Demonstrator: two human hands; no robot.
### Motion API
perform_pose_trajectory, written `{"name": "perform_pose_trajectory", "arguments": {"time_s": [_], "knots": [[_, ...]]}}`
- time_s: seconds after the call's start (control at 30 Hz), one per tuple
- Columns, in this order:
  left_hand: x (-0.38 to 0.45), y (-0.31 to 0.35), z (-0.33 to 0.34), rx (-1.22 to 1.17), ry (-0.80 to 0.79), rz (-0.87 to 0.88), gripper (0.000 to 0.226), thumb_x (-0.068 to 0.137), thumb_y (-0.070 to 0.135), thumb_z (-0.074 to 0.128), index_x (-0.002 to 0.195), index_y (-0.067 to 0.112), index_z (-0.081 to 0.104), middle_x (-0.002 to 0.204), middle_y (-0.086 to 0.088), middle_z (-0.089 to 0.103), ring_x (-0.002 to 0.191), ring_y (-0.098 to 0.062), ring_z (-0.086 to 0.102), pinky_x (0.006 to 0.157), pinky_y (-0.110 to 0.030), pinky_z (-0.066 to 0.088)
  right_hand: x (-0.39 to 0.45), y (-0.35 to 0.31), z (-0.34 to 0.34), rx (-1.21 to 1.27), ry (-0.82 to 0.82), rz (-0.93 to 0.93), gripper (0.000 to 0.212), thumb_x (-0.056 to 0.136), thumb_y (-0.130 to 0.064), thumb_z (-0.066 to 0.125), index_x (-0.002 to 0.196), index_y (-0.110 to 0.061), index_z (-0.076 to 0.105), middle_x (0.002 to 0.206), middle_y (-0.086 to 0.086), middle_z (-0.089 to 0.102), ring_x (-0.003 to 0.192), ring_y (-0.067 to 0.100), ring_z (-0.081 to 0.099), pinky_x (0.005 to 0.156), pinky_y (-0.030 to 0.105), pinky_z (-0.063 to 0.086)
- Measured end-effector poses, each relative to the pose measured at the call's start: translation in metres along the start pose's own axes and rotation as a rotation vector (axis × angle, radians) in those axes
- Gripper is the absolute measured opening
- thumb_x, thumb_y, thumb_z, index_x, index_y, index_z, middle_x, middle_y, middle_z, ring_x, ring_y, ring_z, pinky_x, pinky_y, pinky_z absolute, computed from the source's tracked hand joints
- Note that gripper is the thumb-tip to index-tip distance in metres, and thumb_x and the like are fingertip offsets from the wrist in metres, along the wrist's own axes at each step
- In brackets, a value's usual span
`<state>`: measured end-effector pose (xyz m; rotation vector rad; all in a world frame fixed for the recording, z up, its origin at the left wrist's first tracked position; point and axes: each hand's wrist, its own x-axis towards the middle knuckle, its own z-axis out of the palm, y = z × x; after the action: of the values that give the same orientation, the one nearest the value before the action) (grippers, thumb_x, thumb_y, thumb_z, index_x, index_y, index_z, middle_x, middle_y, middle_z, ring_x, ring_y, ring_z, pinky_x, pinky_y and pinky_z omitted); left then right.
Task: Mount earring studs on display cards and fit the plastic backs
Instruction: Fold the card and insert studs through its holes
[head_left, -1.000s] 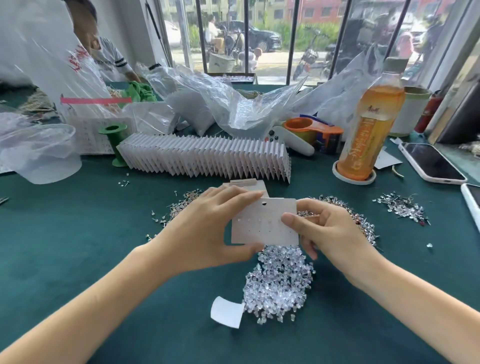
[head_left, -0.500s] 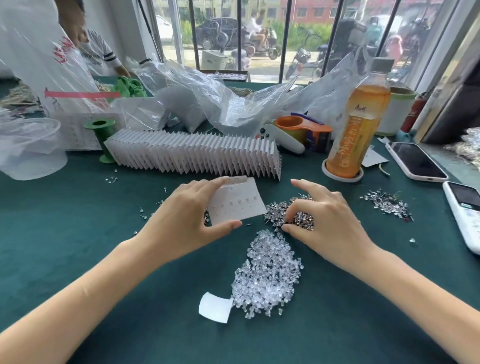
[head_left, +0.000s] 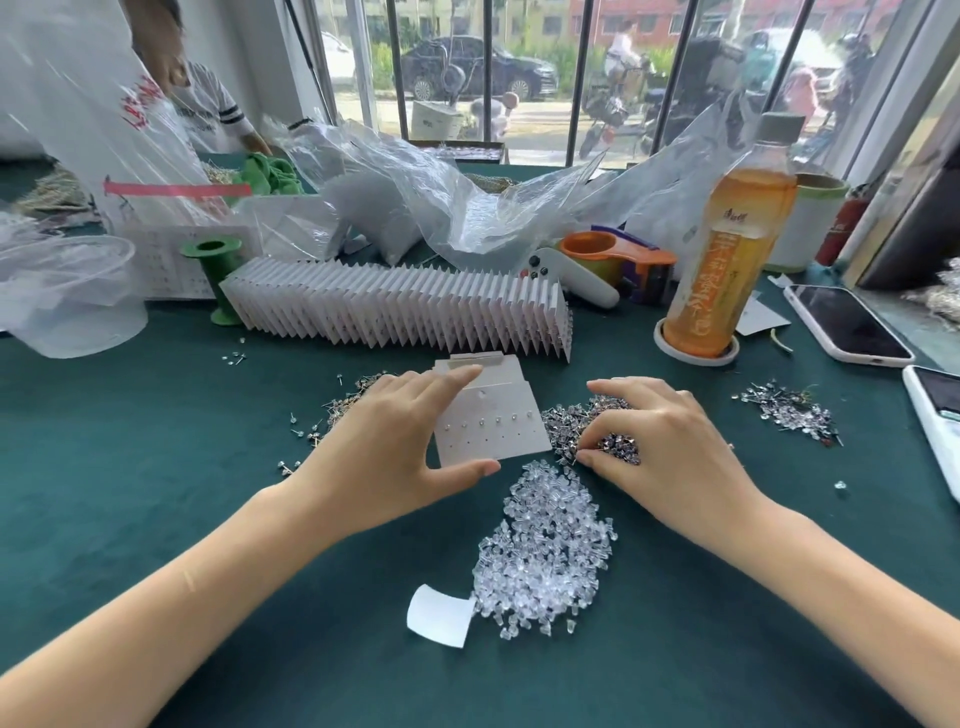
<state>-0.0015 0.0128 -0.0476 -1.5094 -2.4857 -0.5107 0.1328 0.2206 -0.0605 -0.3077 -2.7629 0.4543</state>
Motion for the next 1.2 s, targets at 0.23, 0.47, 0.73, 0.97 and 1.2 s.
{"name": "perform_pose_trajectory", "arguments": {"time_s": [0.23,0.47,0.73,0.97,1.2], "knots": [[-0.001,-0.002,0.003,0.01,-0.007,0.013,0.084,0.074,0.07,0.052,0.141,0.018,0.04,0.116,0.003,0.061,0.104,-0.016,0.053,0.092,-0.019,0.029,0.001,0.0,-0.001,0.07,-0.02,0.021,0.004,0.078,-0.027,0.077,0.078,-0.027,0.074,0.13,-0.003,0.059,0.128,0.015,0.043,0.103,0.035,0.029],[-0.003,0.007,0.002,-0.052,0.001,0.06,0.085,0.073,0.07,0.052,0.143,0.026,0.032,0.116,0.005,0.062,0.103,-0.015,0.055,0.091,-0.022,0.034,0.002,-0.02,-0.012,0.3,0.224,-0.021,0.005,0.075,-0.024,0.079,0.074,-0.023,0.074,0.108,-0.014,0.064,0.112,0.009,0.051,0.1,0.041,0.035],[-0.008,0.027,0.002,-0.18,-0.009,0.08,0.091,0.068,0.073,0.053,0.142,0.034,0.017,0.11,0.012,0.06,0.1,0.0,0.045,0.085,-0.016,0.03,-0.009,-0.054,0.005,0.173,0.375,-0.331,0.005,0.074,-0.026,0.075,0.074,-0.022,0.073,0.127,-0.003,0.057,0.121,0.017,0.045,0.099,0.027,0.028],[-0.008,0.029,0.001,-0.173,0.009,0.086,0.079,0.066,0.057,0.066,0.132,0.021,0.042,0.1,0.007,0.063,0.09,-0.007,0.05,0.078,-0.011,0.027,-0.012,-0.055,0.007,0.096,0.318,-0.445,0.008,0.076,-0.025,0.074,0.074,-0.017,0.073,0.132,0.007,0.056,0.127,0.021,0.043,0.102,0.031,0.029],[-0.007,0.031,0.0,-0.189,-0.017,0.062,0.078,0.064,0.056,0.067,0.13,0.02,0.044,0.1,0.007,0.063,0.093,-0.01,0.053,0.082,-0.014,0.031,-0.01,-0.052,0.003,0.041,0.289,-0.528,0.01,0.076,-0.018,0.081,0.077,-0.015,0.072,0.133,0.007,0.056,0.128,0.023,0.044,0.103,0.03,0.028]]}}
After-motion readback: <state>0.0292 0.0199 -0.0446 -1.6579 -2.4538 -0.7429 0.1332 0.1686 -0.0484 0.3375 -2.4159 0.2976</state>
